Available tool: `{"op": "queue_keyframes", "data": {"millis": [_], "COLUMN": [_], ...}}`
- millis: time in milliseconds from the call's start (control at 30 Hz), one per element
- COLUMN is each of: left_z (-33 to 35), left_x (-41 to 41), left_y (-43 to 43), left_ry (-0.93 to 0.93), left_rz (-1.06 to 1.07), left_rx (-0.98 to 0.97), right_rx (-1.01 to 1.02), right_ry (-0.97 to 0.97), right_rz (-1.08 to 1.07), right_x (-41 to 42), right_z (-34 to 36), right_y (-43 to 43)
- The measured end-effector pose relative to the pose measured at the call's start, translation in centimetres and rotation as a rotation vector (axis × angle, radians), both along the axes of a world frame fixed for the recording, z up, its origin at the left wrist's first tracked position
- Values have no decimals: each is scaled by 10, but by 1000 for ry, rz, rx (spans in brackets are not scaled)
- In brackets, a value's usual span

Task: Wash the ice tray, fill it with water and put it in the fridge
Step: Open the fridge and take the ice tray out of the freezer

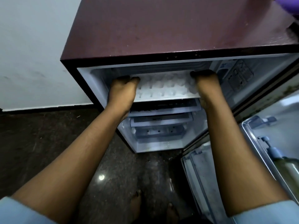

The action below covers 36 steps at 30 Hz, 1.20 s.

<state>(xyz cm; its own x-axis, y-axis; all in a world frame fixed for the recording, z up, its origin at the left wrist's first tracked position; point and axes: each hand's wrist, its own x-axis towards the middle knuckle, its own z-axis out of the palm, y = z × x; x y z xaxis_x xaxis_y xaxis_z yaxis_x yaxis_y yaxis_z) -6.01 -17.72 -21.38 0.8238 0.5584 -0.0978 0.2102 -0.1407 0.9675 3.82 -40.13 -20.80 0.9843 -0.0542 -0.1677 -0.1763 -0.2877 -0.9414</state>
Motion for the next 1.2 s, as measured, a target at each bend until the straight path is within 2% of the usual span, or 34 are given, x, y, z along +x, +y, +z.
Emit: {"op": "queue_keyframes", "data": {"millis": [67,267,500,667,1000,1200], "left_z": [-2,12,47,65,66,76], "left_x": [-17,-54,-65,-69,-75,-78], "left_y": [-2,-4,-1,2,-7,-27], "left_ry": [25,51,102,113,229,274], "left_rz": [12,37,74,60,-92,-201], "left_rx": [26,72,-58,-129,-162,-251], "right_rx": [81,159,290,325,361,414], "right_ry": [25,155,235,229,139,120], "right_rz": [-39,-105,-208,-255,-424,-539], "right_x": [-17,-64,-99,-127,-193,-230], "right_z": [4,13,29,38,60,70], "right_y": [-4,-17,-32,-35,-43,-61]}}
